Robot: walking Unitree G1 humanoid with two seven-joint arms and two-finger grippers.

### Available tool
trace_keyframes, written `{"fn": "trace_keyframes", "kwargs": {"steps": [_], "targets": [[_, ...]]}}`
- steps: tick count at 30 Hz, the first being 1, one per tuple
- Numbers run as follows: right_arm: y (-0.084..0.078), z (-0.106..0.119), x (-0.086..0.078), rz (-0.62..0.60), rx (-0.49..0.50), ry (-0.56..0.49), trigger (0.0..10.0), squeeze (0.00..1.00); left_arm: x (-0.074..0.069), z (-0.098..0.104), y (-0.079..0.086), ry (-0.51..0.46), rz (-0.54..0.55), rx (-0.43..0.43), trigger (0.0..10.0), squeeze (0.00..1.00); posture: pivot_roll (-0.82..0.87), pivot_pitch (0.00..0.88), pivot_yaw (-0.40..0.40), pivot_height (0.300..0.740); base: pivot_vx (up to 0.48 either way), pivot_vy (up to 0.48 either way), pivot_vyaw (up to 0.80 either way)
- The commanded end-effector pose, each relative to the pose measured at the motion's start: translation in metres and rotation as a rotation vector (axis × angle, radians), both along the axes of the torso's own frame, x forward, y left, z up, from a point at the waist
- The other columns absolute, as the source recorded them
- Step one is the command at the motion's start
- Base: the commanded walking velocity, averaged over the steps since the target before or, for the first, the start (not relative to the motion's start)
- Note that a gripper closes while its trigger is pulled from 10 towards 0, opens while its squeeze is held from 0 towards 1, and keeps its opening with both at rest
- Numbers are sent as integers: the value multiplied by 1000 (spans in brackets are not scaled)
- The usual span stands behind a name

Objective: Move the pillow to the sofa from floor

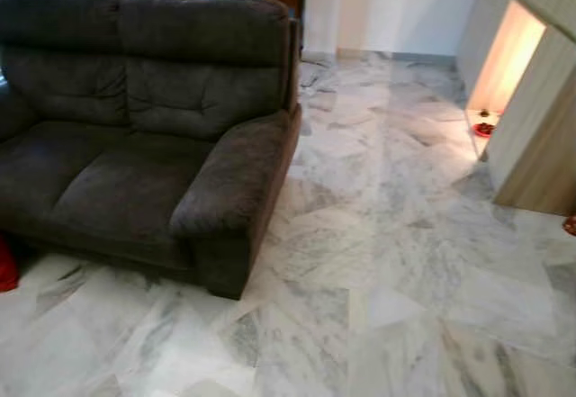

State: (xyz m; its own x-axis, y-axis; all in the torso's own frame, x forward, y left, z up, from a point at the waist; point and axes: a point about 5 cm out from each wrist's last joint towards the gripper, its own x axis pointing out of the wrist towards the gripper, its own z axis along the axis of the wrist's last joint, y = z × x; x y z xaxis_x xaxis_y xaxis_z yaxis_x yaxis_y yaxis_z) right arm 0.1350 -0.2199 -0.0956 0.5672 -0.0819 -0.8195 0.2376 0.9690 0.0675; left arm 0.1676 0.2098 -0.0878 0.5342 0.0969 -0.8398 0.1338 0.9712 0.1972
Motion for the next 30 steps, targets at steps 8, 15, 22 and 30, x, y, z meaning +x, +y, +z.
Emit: {"fn": "trace_keyframes", "kwargs": {"steps": [8, 15, 22, 30], "targets": [[7, -1, 2, -14, 22, 12, 10000, 0, -8, -3, 3, 26, -22, 16, 10000, 0, -91, 11, 36, 740, 0, 262, 0], [8, -1, 2, -12, 27, 11, 10000, 0, -8, -3, 4, 28, -23, 17, 10000, 0, -90, 13, 41, 740, 0, 480, 0], [7, -1, 2, -21, 30, 11, 10000, 0, -8, -2, 4, 24, -20, 16, 10000, 0, -86, 20, 42, 740, 0, 480, 0], [7, -1, 3, -32, 34, 6, 10000, 0, -7, -2, 3, 25, -22, 12, 10000, 0, -84, 33, 39, 740, 0, 480, 0]]}}
